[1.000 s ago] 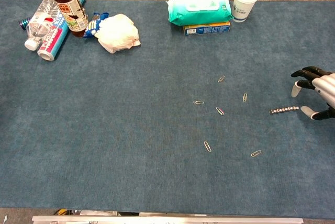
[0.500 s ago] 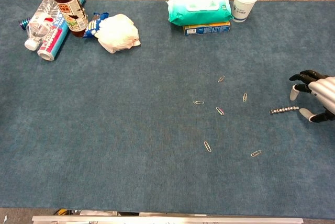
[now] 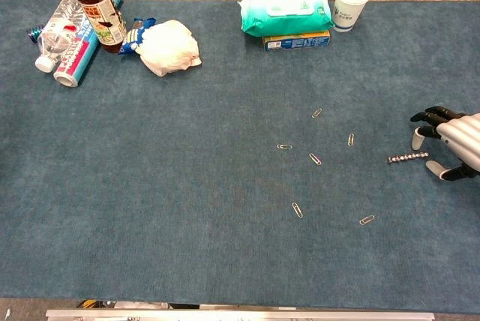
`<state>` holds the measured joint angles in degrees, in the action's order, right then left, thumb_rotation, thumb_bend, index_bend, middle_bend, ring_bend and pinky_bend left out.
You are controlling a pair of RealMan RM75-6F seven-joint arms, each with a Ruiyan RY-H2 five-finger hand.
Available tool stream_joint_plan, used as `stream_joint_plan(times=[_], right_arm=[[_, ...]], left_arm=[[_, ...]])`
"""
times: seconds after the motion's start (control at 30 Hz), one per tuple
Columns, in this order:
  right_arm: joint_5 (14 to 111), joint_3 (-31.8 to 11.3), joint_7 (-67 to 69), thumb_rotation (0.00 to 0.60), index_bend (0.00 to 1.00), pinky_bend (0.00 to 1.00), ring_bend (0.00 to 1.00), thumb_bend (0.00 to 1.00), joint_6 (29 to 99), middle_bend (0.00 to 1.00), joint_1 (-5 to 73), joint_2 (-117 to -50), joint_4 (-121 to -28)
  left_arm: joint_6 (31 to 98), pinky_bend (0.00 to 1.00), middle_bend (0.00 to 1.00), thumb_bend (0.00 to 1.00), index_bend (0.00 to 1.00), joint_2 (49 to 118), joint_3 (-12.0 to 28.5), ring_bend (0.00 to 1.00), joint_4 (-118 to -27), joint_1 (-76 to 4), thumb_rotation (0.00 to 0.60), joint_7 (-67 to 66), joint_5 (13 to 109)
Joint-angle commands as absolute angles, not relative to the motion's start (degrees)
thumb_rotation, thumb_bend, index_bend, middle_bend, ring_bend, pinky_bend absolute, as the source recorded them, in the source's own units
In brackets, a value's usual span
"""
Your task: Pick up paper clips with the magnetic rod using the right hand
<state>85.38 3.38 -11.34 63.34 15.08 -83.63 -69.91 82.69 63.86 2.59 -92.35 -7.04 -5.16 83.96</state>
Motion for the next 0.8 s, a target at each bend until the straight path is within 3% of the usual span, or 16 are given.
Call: stream_joint_plan(times=[0.03,0.8], right_arm=[[85.28,3.37,-11.56,0.6,0.42,0.27,0.07,0.35,63.32,0.16,15.07,-83.71,-69.84],[84.94,2.77,-14.37,0.6,0.45,0.27,0.07,0.24,65.59,0.17,14.4,-84.55,-70.02]], left_arm=[[82.7,0.54,0.33,0.26,0.37,63.87,2.6,0.29,-92.37,-7.04,0.6,-5.18,83.96],[82.65,0.54,0.33,0.26,0.37,63.9,2.59,0.29,-92.45,-7.05,0.6,-5.36,83.93]])
